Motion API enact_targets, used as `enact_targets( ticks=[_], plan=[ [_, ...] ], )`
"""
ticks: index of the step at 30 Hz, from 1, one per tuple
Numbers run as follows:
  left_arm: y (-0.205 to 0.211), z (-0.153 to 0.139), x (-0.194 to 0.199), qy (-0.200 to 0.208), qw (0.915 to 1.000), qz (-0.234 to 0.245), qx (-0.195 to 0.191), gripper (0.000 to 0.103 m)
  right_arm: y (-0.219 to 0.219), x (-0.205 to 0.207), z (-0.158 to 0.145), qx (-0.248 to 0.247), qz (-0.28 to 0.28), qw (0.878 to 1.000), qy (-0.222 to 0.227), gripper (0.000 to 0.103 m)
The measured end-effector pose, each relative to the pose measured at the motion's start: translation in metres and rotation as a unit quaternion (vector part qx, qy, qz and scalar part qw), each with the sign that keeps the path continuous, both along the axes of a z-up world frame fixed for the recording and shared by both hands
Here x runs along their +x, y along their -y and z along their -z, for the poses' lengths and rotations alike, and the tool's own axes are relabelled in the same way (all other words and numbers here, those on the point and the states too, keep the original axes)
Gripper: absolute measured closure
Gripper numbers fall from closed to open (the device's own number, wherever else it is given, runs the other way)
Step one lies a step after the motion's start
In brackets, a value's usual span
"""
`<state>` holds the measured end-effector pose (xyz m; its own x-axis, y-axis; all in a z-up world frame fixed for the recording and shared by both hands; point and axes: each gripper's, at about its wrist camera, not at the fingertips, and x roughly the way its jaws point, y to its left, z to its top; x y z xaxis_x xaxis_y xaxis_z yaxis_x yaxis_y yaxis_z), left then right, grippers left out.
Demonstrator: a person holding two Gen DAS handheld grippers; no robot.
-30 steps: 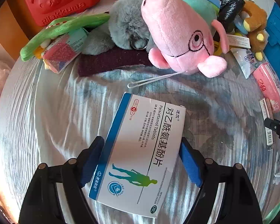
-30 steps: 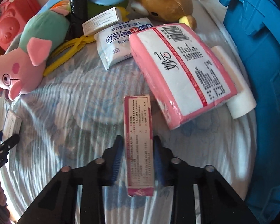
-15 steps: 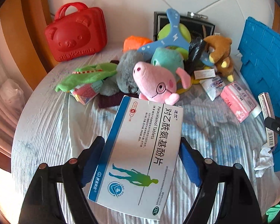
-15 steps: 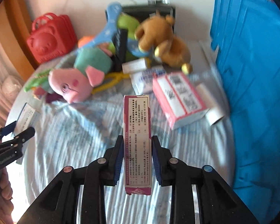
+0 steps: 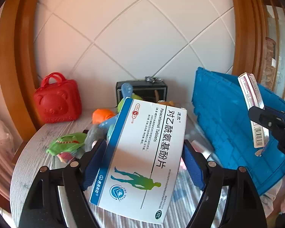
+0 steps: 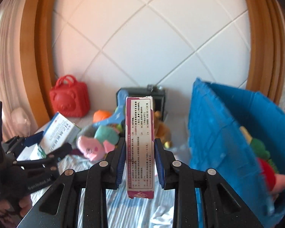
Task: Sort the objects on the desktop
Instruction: 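Lift both medicine boxes and carry them over the blue bin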
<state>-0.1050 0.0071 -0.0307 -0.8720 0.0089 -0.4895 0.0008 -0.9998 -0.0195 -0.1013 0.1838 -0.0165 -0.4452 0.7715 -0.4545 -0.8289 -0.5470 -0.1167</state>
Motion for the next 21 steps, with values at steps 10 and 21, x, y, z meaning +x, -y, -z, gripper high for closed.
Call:
enact_targets(
  ticks=[10, 21],
  plan=[
    [-0.135, -0.061, -0.022, -0.059, 0.9943, 0.089, 0.001, 0.024, -0.02, 0.104, -0.073, 0.07, 0.097, 0.992, -0.026, 0.075],
    [-0.29, -0.105, -0.05, -0.036, 0.9873, 0.152, -0.027, 0.024, -0.081, 0.24, -0.095, 0.059, 0.204, 0.977, -0.023, 0.075]
  ],
)
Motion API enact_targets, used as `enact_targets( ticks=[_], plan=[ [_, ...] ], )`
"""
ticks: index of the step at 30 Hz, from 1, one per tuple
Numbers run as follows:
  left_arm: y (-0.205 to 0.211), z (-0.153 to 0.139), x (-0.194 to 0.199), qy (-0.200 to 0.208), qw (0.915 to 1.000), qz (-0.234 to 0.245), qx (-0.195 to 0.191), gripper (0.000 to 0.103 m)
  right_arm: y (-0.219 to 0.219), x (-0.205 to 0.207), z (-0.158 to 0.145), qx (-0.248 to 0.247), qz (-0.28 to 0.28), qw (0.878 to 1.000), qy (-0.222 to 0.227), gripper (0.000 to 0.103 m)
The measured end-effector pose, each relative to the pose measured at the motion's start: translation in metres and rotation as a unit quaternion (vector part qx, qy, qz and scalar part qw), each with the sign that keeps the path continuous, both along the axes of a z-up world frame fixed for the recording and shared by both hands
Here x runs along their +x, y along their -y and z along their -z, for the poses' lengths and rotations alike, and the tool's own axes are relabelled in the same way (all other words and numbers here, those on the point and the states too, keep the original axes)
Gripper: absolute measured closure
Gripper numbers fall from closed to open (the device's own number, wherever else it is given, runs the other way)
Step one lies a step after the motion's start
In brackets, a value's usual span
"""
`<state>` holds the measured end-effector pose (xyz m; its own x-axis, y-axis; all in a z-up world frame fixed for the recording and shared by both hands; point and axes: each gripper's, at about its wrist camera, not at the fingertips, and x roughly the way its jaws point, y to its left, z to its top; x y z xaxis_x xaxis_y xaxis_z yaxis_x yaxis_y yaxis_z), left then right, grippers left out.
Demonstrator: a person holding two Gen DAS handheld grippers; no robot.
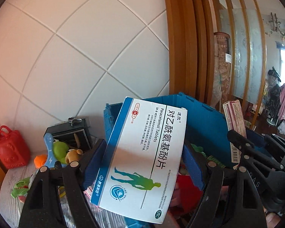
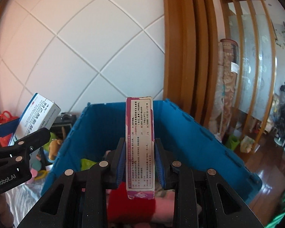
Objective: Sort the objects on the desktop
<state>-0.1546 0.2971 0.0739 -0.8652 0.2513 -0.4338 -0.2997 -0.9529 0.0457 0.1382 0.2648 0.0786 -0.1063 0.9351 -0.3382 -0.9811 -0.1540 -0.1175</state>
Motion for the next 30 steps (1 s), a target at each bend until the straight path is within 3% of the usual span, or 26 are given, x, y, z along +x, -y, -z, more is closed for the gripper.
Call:
enact_targets(
  ticks=[9, 20, 22, 27, 30],
  plan=[
    [-0.072, 0.028, -0.027, 0.094, 0.9943, 0.038, -0.035, 0.024, -0.029, 0.065, 0.024, -0.064, 0.039, 0.997, -0.008, 0.075],
    [-0.08, 0.038, -0.029, 0.109, 0.9926, 0.039, -0.035, 0.023, -0.048, 0.075, 0.046, -0.114, 0.035, 0.993, 0.021, 0.073],
    [-0.08, 0.039, -0.028, 0.109, 0.9927, 0.038, -0.036, 0.022, -0.05, 0.077, 0.047, -0.116, 0.033, 0.992, 0.022, 0.065],
    [-0.07, 0.039, -0.021, 0.104, 0.9937, 0.033, -0.027, 0.021, -0.044, 0.076, 0.047, -0.107, 0.037, 0.993, 0.033, 0.015],
    [-0.06, 0.035, -0.013, 0.092, 0.9952, 0.026, -0.02, 0.019, -0.035, 0.074, 0.045, -0.098, 0.039, 0.994, 0.043, 0.002]
  ],
)
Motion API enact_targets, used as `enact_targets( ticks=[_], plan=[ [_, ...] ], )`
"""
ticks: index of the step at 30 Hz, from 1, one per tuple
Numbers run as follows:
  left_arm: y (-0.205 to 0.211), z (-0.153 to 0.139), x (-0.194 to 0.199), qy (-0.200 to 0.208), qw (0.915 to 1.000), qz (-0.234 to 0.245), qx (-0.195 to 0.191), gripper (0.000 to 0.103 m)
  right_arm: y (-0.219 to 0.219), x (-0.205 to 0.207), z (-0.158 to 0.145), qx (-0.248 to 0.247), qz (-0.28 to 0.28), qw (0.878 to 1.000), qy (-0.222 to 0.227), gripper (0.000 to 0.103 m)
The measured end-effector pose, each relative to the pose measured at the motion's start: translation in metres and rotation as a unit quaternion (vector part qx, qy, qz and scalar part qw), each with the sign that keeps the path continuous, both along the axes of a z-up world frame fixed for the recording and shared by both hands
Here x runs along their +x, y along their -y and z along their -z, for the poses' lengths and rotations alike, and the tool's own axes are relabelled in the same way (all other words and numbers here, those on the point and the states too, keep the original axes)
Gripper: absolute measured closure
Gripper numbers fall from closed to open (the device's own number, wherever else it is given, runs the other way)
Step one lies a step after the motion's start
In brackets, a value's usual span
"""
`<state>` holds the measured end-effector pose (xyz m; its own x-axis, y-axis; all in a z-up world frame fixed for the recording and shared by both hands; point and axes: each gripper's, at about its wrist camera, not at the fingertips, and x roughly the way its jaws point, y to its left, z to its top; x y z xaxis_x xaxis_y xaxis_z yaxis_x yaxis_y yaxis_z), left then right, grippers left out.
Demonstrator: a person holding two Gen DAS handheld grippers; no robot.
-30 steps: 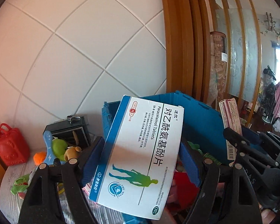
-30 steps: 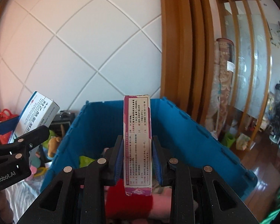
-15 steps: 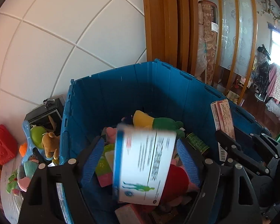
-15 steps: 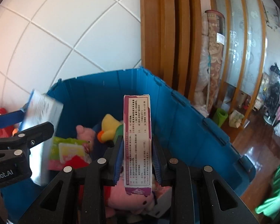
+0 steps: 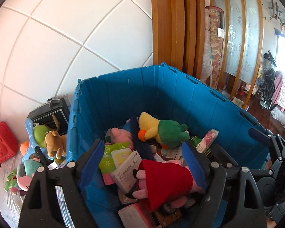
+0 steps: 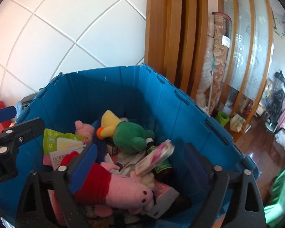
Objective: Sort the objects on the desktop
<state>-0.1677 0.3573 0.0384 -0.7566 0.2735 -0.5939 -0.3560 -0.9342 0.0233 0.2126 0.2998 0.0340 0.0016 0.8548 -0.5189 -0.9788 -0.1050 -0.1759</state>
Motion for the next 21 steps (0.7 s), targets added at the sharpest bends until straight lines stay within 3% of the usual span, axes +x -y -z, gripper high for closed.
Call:
enact_targets(
  ticks=[10, 21],
  plan=[
    [0.034, -0.01, 0.036, -0.045, 0.9987, -0.002, 0.022, 0.014, 0.029, -0.009, -0.006, -0.004, -0.001, 1.0, 0.007, 0.0],
    [0.058, -0.007, 0.056, -0.041, 0.9988, -0.015, 0.024, 0.014, 0.056, -0.016, -0.011, -0.013, -0.006, 1.0, -0.015, 0.0]
  ],
)
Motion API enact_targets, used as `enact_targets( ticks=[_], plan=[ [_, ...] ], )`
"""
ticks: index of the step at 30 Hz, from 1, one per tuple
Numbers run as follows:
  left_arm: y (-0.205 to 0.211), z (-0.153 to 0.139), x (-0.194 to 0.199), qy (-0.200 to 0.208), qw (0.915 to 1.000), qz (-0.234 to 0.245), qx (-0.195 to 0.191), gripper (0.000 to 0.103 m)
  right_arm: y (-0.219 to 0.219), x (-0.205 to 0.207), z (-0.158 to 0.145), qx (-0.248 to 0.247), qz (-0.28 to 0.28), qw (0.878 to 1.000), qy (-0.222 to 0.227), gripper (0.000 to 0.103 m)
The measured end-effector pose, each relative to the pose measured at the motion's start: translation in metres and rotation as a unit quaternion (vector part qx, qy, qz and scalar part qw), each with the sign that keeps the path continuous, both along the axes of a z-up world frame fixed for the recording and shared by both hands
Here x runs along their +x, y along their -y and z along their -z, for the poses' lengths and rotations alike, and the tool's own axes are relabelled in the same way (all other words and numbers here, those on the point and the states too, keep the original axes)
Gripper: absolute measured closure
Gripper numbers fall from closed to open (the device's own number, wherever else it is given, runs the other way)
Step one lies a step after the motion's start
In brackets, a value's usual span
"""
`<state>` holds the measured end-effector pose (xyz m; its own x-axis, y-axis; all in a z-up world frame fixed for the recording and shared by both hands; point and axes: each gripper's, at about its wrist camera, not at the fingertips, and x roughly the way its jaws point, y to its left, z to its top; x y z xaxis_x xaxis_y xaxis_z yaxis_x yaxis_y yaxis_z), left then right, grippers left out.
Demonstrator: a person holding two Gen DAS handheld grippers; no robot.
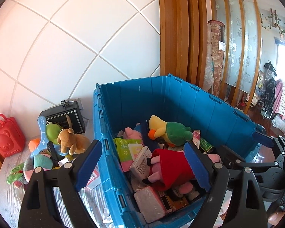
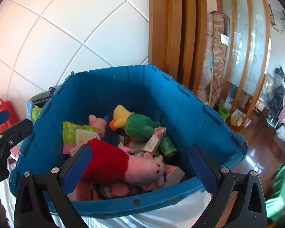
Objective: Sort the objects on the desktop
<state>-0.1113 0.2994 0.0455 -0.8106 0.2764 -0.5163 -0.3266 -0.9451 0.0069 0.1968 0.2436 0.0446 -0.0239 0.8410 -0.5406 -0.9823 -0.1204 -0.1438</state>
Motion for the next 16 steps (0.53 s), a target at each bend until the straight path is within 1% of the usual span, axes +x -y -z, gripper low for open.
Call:
enact_targets(
  ticks=[3, 8, 16],
  plan=[
    [0.004, 0.0005, 0.0022, -0.001, 1.0, -0.005, 0.002, 0.014, 0.0024, -0.0018, -0.0003, -0.002, -0.001, 1.0, 0.0, 0.0],
    [0.0072, 0.0005, 0.0028, -0.002, 0.9999, -0.01, 0.0, 0.014, 0.003, -0.006, 0.0008, -0.001, 0.004, 1.0, 0.015, 0.0],
    [0.0088, 0.0005, 0.0025, -0.002, 0.9999, -0.013, 0.002, 0.014, 0.0025, -0.0053, 0.0005, -0.005, 0.005, 1.0, 0.013, 0.0]
  ],
)
